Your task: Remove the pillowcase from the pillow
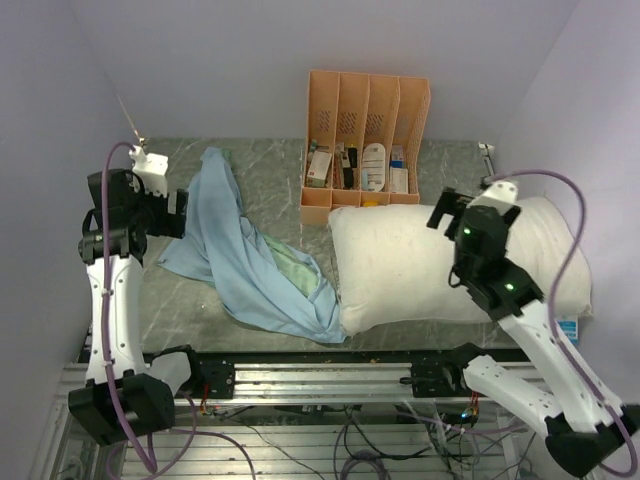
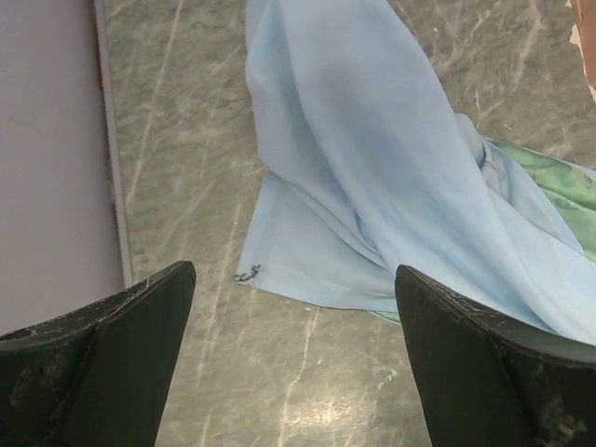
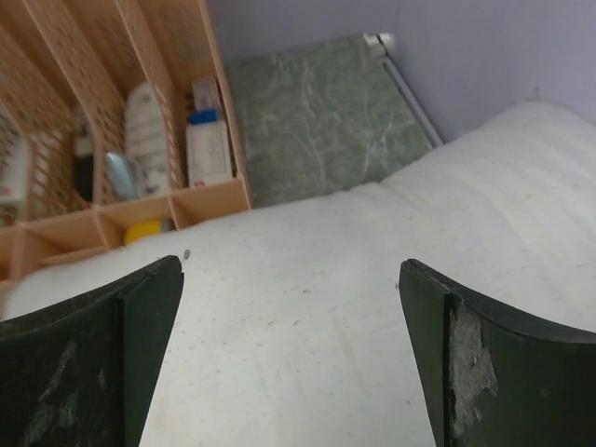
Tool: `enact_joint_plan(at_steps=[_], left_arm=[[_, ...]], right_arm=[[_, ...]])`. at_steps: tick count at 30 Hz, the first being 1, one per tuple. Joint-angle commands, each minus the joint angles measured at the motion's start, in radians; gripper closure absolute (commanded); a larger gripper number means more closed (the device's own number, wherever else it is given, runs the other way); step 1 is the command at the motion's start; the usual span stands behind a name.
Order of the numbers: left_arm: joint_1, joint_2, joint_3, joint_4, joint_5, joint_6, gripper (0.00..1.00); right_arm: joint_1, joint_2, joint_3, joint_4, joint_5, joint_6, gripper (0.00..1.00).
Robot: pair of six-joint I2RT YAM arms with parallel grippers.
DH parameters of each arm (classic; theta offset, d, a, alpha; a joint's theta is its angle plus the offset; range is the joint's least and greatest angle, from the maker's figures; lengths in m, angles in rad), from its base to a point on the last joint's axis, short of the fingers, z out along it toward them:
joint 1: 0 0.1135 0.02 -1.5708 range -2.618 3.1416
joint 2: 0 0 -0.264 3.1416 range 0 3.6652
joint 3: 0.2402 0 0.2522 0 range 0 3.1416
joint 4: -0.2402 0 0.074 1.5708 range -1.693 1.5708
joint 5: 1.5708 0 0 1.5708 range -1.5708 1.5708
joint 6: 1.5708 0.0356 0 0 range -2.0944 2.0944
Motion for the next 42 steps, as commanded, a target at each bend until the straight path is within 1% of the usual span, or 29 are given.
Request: enact_joint_plan(at_steps=[1,3,7,8,10,13,14,16,19,21,22,23,26,27,28,29,30,32,33,34,37,39,41,42], left_arm=[[0.007,-0.092,-0.168,0.165,0.065,-0.088,0.01],[0.007,-0.155,-0.287,0.274,0.074,-0.111,0.01],[0.008,-0.282,-0.534,0.532,0.089,-0.171,0.01],[0.007,-0.318,-0.597,0.61,0.099,-0.181,0.01],[0.009,-0.386,-0.714,0.71,0.126,-0.198,0.01],[0.007,-0.466,-0.845,0.808,0.165,-0.2,0.01],[0.007,-0.482,-0.84,0.769,0.162,-0.183,0.01],[0.008,-0.487,-0.843,0.77,0.175,-0.181,0.01],[0.008,-0.485,-0.84,0.759,0.198,-0.186,0.01],[0.008,-0.501,-0.852,0.749,0.189,-0.235,0.01],[0.007,-0.514,-0.87,0.742,0.196,-0.244,0.01],[0.007,-0.537,-0.897,0.747,0.209,-0.247,0.01],[0.007,-0.608,-0.984,0.837,0.125,-0.311,0.0],[0.009,-0.621,-0.991,0.837,0.098,-0.317,0.03],[0.009,-0.626,-0.989,0.815,0.111,-0.297,0.06],[0.01,-0.623,-0.979,0.773,0.179,-0.241,0.11],[0.009,-0.618,-0.981,0.779,0.242,-0.222,0.14],[0.01,-0.59,-0.973,0.781,0.277,-0.2,0.18],[0.01,-0.563,-0.969,0.791,0.271,-0.198,0.19],[0.009,-0.533,-0.961,0.805,0.237,-0.213,0.02],[0.009,-0.413,-0.933,0.852,0.076,-0.283,0.01],[0.01,-0.349,-0.915,0.862,0.042,-0.298,0.01],[0.011,-0.332,-0.911,0.866,-0.013,-0.327,0.01],[0.011,-0.348,-0.915,0.862,-0.038,-0.337,0.01]], right_arm=[[0.004,0.086,-0.121,0.122,0.044,-0.024,0.0],[0.004,0.101,-0.228,0.193,0.025,-0.08,0.0],[0.005,0.116,-0.43,0.304,0.088,-0.017,0.0],[0.005,0.112,-0.429,0.294,0.109,0.011,0.0],[0.005,0.094,-0.443,0.292,0.183,0.086,0.0],[0.005,0.033,-0.519,0.369,0.231,0.074,0.0],[0.004,0.013,-0.546,0.382,0.24,0.08,0.0],[0.005,-0.026,-0.594,0.397,0.303,0.085,0.0],[0.005,-0.069,-0.642,0.318,0.384,0.22,0.0],[0.005,-0.079,-0.668,0.271,0.432,0.288,0.0],[0.005,-0.081,-0.67,0.277,0.427,0.262,0.0],[0.005,-0.076,-0.676,0.318,0.417,0.225,0.0],[0.005,-0.03,-0.694,0.348,0.415,0.231,0.0],[0.005,-0.01,-0.701,0.38,0.414,0.204,0.0],[0.004,0.012,-0.704,0.407,0.409,0.18,0.0],[0.005,0.034,-0.708,0.431,0.399,0.161,0.0],[0.005,0.053,-0.714,0.454,0.39,0.144,0.0],[0.005,0.07,-0.731,0.494,0.4,0.127,0.0],[0.005,0.068,-0.745,0.52,0.406,0.115,0.0],[0.005,0.058,-0.762,0.554,0.402,0.097,0.0],[0.004,0.048,-0.807,0.651,0.381,0.041,0.0],[0.004,0.077,-0.821,0.694,0.38,0.037,0.0],[0.005,0.12,-0.826,0.732,0.379,0.035,0.0],[0.005,0.14,-0.835,0.762,0.369,0.018,0.0]])
